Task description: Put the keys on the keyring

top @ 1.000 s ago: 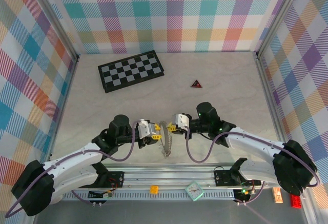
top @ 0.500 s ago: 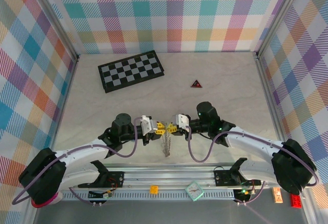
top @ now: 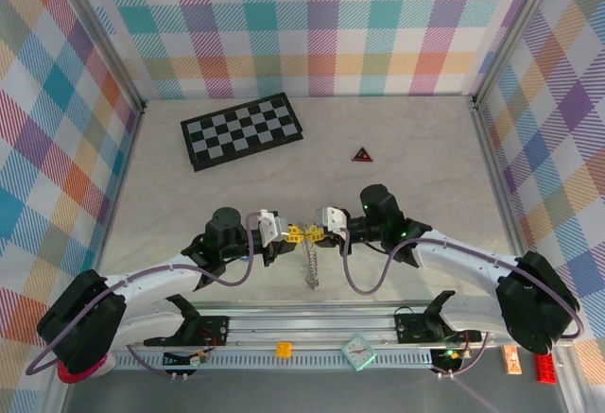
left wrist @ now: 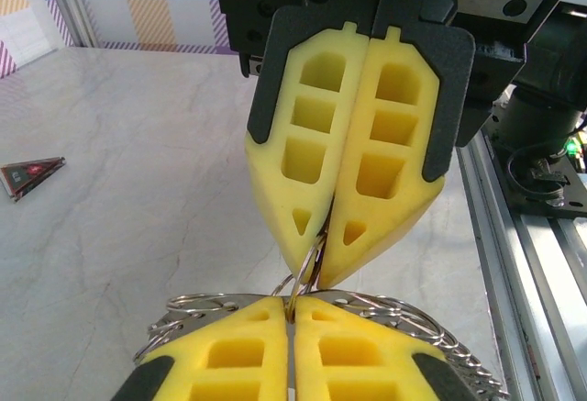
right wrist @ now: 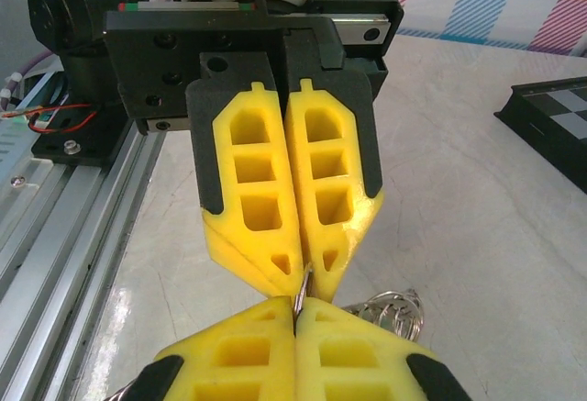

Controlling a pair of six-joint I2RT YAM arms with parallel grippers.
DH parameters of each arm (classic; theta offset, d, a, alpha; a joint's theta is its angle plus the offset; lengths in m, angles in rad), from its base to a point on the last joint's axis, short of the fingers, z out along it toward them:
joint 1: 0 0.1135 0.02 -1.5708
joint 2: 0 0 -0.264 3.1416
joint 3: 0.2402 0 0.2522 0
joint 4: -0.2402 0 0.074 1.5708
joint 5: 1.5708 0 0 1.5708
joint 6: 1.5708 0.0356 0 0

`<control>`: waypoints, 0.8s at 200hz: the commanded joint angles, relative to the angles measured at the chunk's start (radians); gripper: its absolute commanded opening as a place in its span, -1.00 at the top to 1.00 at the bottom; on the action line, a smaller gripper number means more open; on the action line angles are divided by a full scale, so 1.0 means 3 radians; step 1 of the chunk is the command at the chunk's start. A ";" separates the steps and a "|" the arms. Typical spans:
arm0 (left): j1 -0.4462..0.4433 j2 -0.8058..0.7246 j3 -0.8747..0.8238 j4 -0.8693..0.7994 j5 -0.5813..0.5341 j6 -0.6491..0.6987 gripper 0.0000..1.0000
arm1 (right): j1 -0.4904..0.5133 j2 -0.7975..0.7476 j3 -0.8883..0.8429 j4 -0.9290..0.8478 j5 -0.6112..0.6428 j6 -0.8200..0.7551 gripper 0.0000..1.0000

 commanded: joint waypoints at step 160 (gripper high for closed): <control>-0.0068 -0.0265 0.0266 -0.0667 -0.0073 0.0413 1.00 | 0.0234 -0.0114 0.0561 -0.1137 0.0499 -0.0426 0.59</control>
